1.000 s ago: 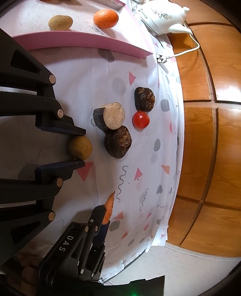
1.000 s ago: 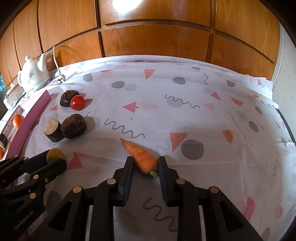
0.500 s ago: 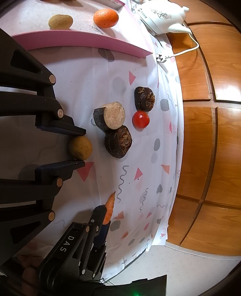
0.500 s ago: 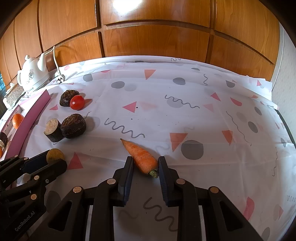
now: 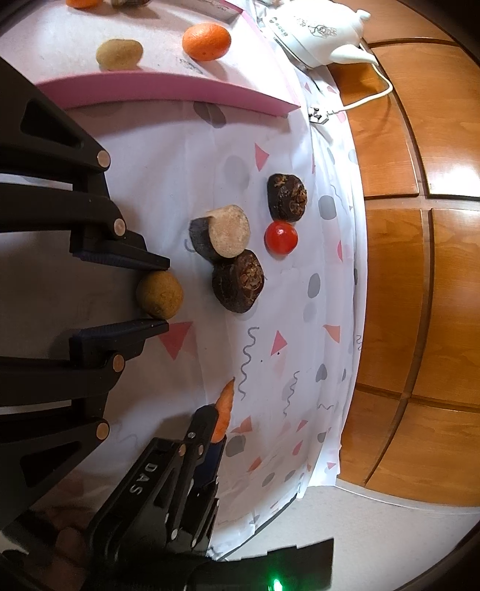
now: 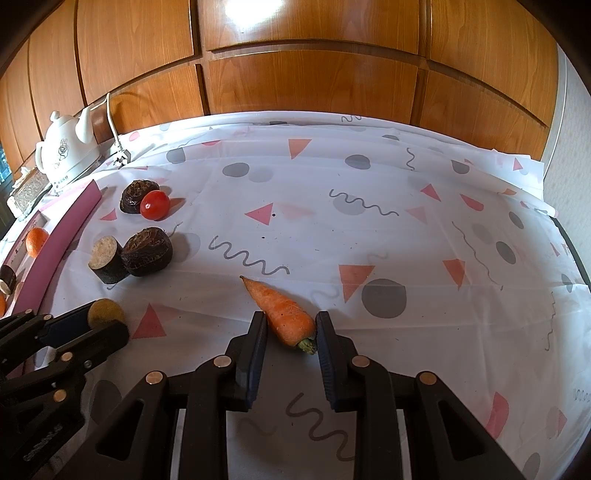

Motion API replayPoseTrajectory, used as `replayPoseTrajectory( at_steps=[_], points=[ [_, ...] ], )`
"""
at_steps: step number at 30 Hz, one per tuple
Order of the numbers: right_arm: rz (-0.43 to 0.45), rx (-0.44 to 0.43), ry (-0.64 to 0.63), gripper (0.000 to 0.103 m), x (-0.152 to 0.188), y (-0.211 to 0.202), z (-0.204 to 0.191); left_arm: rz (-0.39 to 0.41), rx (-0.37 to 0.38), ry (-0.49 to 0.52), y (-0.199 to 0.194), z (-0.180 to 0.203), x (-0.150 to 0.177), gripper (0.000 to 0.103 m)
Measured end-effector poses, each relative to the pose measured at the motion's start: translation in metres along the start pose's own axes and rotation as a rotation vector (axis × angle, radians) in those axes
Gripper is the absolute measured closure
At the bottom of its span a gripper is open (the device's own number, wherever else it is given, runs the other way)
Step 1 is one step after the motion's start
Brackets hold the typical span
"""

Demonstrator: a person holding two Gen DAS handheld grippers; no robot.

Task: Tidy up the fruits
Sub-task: 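Lift the potato and carrot and carry both toward the tray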

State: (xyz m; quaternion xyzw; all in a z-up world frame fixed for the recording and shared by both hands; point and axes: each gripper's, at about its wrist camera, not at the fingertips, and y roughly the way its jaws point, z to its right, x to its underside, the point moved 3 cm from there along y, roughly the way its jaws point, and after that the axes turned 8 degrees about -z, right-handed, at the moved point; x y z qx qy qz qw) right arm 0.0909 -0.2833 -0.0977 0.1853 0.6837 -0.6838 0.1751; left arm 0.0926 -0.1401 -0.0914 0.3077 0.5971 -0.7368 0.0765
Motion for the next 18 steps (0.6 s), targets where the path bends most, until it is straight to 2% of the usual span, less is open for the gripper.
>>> replayPoseTrajectory(
  at_steps=[9, 12, 18],
  points=[
    [-0.017, 0.004, -0.008, 0.077, 0.000, -0.003, -0.002, 0.030, 0.032, -0.002, -0.038, -0.008, 0.003, 0.077],
    [-0.028, -0.023, 0.008, 0.077, 0.003, -0.007, -0.004, 0.039, 0.059, -0.026, -0.053, -0.018, 0.005, 0.077],
    [-0.047, -0.111, 0.065, 0.077, 0.008, -0.019, -0.012, 0.082, 0.066, -0.099, -0.079, -0.049, 0.011, 0.077]
  ],
)
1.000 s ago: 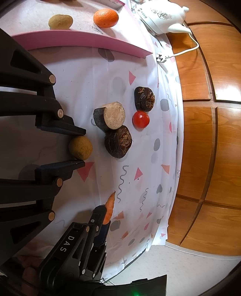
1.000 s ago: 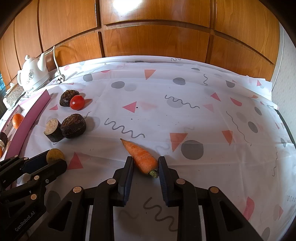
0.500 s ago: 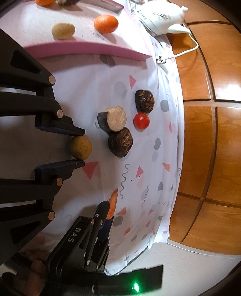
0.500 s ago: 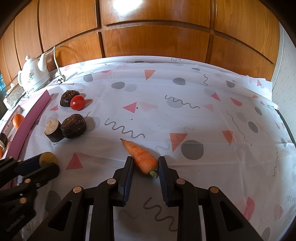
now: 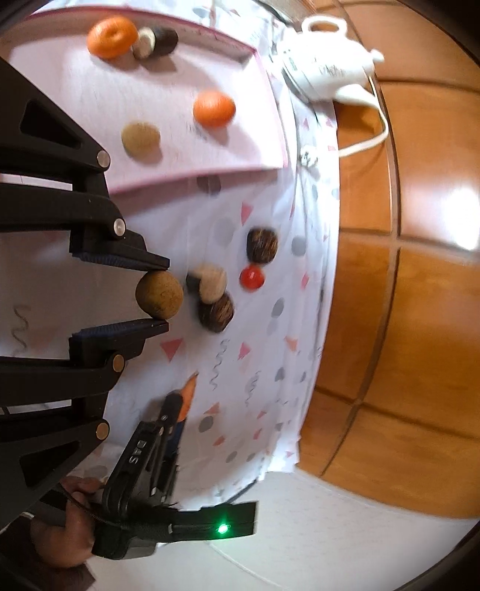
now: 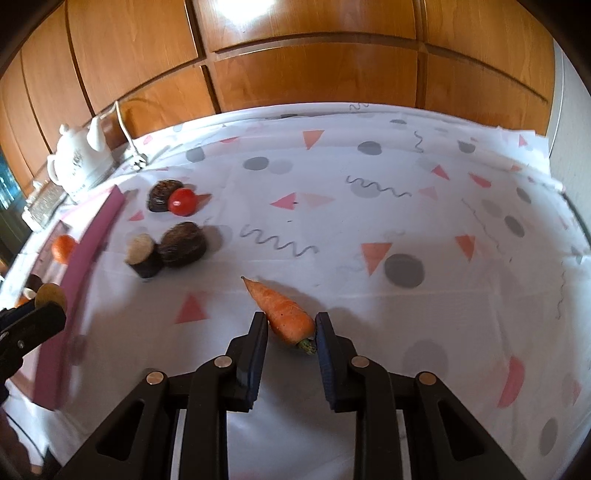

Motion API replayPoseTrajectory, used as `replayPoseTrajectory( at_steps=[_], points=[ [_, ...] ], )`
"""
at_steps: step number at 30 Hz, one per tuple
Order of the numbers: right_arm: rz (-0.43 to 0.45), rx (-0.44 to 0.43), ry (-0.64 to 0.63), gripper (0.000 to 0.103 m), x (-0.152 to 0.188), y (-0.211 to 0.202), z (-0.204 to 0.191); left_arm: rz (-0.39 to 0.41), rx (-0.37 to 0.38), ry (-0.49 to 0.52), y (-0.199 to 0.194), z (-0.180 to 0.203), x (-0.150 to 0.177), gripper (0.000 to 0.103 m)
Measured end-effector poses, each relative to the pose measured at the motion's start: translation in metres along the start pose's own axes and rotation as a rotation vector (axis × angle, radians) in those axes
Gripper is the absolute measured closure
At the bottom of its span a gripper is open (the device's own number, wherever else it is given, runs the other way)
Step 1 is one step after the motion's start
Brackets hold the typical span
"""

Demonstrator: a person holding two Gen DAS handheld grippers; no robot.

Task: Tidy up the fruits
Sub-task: 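Lift the potato and carrot and carry both toward the tray, then lower the potato and carrot into the tray and open both tools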

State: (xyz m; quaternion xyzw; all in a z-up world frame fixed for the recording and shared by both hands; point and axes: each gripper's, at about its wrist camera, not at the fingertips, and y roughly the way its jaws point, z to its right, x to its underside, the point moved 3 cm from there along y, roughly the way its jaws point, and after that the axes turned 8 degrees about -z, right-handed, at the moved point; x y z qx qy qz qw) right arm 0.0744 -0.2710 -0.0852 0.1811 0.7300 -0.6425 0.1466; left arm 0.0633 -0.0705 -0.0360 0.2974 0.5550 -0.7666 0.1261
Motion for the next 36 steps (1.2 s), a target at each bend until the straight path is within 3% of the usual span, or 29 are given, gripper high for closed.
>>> replayPoseTrajectory(
  at_steps=[7, 19, 22, 25, 30, 32, 36],
  points=[
    [0.020, -0.096, -0.041, 0.077, -0.002, -0.018, -0.035, 0.039, -0.072, -0.144, -0.024, -0.061, 0.006, 0.076],
    [-0.030, -0.348, -0.252, 0.077, -0.004, -0.031, -0.153, 0.074, -0.182, -0.315, -0.042, -0.136, 0.009, 0.076],
    [-0.036, -0.400, -0.273, 0.077, -0.006, -0.033, -0.180, 0.083, -0.203, -0.330, -0.045, -0.144, 0.009, 0.072],
    [-0.071, -0.433, -0.308, 0.076, -0.003, -0.027, -0.206, 0.083, -0.239, -0.344, -0.047, -0.148, 0.013, 0.055],
    [-0.072, -0.396, -0.386, 0.055, 0.014, -0.025, -0.226, 0.077, -0.277, -0.361, -0.050, -0.151, 0.017, 0.044],
    [-0.052, -0.365, -0.420, 0.039, 0.022, -0.026, -0.226, 0.084, -0.288, -0.366, -0.051, -0.150, 0.018, 0.038],
    [0.024, -0.318, -0.406, 0.036, 0.025, -0.036, -0.212, 0.102, -0.316, -0.353, -0.054, -0.145, 0.019, 0.032]
  ],
)
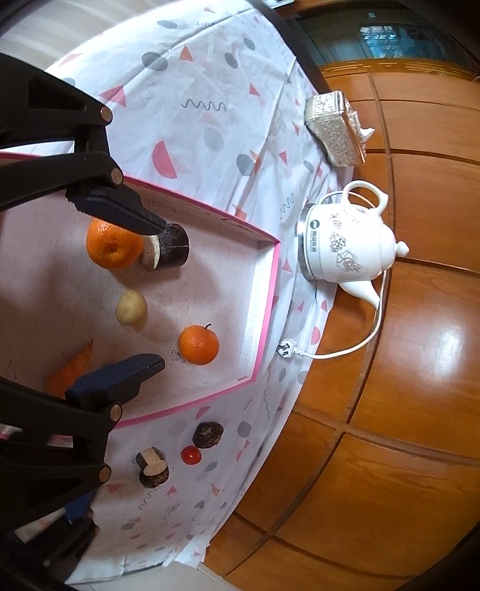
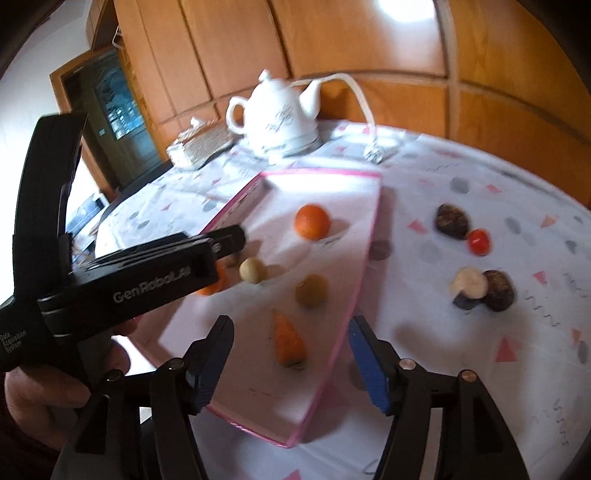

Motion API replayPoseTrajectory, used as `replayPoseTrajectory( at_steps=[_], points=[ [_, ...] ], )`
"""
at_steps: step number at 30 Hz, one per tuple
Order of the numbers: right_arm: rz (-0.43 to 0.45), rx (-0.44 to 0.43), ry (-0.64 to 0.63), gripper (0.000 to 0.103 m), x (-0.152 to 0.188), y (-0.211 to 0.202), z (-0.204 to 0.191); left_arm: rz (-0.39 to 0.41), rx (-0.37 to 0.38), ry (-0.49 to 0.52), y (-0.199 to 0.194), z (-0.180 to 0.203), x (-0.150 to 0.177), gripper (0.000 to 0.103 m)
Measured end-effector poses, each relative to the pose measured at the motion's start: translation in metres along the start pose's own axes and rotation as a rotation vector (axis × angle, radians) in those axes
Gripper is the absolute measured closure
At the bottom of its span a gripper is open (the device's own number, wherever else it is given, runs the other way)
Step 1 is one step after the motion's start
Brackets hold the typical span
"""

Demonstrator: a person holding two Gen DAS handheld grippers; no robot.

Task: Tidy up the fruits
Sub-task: 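Lower the potato and carrot into the tray and open both tools, then move the right tool to the dark round tuber and close on it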

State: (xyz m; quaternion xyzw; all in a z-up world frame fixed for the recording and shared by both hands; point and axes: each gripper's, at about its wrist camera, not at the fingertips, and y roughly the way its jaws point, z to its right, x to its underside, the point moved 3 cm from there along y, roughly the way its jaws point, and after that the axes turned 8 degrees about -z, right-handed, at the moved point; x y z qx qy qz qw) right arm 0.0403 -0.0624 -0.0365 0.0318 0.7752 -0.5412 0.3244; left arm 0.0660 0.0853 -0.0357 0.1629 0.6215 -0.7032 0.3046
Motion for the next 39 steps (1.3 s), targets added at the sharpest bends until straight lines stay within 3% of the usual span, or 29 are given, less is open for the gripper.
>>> replayPoseTrajectory(
  at_steps=[4, 12, 18, 23, 29, 36, 39],
  points=[
    [0.050, 0.090, 0.042, 0.030, -0.002, -0.012, 0.019, 0.019, -0.001, 0.009, -0.005, 0.004, 0.002, 0.023],
    [0.032, 0.096, 0.166, 0.030, 0.005, -0.019, 0.068, 0.033, 0.005, 0.065, -0.010, 0.022, 0.007, 0.012],
    [0.042, 0.107, 0.250, 0.030, 0.015, -0.028, 0.106, 0.022, 0.007, 0.108, -0.010, 0.034, 0.012, 0.012],
    [0.030, 0.282, 0.253, 0.030, 0.025, -0.031, 0.134, 0.024, 0.023, 0.146, -0.011, 0.044, 0.016, 0.012],
    [-0.017, 0.335, 0.394, 0.034, 0.048, -0.026, 0.179, 0.006, 0.070, 0.178, -0.010, 0.058, 0.020, 0.012],
    [-0.037, 0.324, 0.404, 0.034, 0.057, -0.019, 0.188, -0.046, 0.124, 0.189, -0.003, 0.072, 0.025, 0.012],
    [-0.040, 0.297, 0.369, 0.043, 0.049, -0.012, 0.185, -0.064, 0.129, 0.214, 0.001, 0.080, 0.029, 0.013]
  ],
)
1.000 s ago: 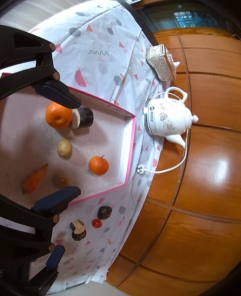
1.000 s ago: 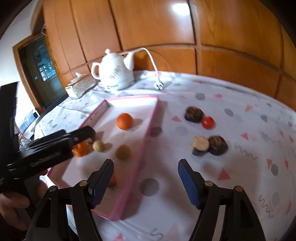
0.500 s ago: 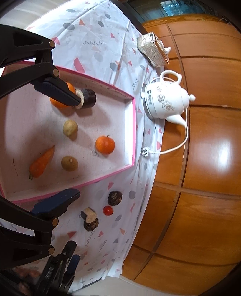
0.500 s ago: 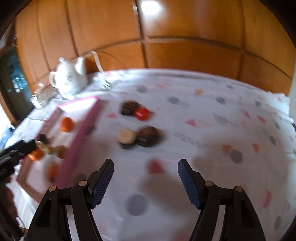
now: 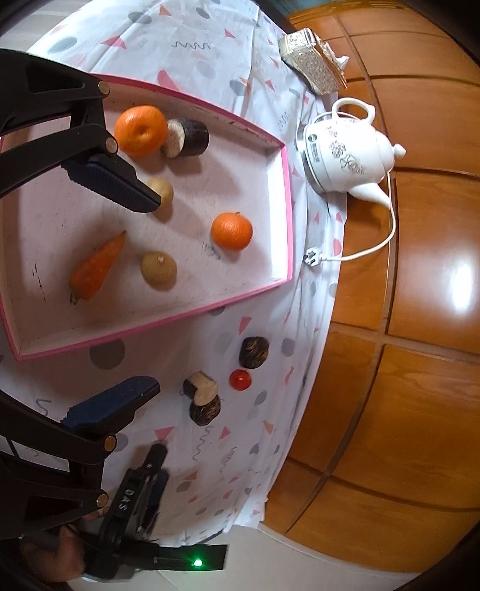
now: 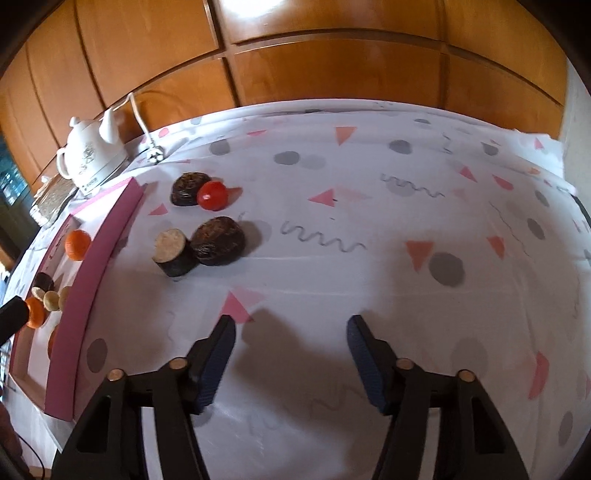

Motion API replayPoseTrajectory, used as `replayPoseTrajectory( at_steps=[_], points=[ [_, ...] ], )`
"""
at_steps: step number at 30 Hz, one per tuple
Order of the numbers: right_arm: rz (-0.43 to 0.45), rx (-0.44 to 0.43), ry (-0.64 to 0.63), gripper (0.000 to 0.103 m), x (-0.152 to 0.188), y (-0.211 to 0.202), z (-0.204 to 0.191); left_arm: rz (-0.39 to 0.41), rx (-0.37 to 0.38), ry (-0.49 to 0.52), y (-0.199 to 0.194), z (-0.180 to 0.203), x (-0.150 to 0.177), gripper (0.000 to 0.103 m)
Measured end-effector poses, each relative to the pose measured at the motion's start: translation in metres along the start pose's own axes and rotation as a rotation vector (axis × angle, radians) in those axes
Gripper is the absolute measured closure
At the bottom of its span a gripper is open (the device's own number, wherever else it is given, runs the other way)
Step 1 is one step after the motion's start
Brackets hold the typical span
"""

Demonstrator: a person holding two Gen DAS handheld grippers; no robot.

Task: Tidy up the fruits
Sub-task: 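Move the right tool to the dark round tuber and close on it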

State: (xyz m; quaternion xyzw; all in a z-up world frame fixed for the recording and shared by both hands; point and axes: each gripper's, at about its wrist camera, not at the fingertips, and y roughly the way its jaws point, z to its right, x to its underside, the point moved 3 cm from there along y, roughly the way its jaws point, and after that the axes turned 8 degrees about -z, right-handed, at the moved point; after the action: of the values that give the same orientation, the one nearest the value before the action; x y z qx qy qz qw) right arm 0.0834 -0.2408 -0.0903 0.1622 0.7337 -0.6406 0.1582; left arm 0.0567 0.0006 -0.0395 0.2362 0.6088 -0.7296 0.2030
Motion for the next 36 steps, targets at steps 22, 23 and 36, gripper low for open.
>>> replayPoseTrajectory(
  at_steps=[22, 23, 36],
  points=[
    [-0.027, -0.042, -0.348, 0.058, -0.047, 0.039, -0.050, -0.041, 0.086, 0.044, 0.021, 0.033, -0.020, 0.013],
    [-0.028, -0.043, -0.360, 0.058, -0.048, 0.040, -0.052, -0.043, 0.087, 0.047, 0.022, 0.034, -0.021, 0.013],
    [0.000, 0.030, -0.262, 0.061, -0.057, 0.044, -0.022, -0.073, 0.097, 0.053, 0.042, 0.053, -0.034, 0.013]
  ],
)
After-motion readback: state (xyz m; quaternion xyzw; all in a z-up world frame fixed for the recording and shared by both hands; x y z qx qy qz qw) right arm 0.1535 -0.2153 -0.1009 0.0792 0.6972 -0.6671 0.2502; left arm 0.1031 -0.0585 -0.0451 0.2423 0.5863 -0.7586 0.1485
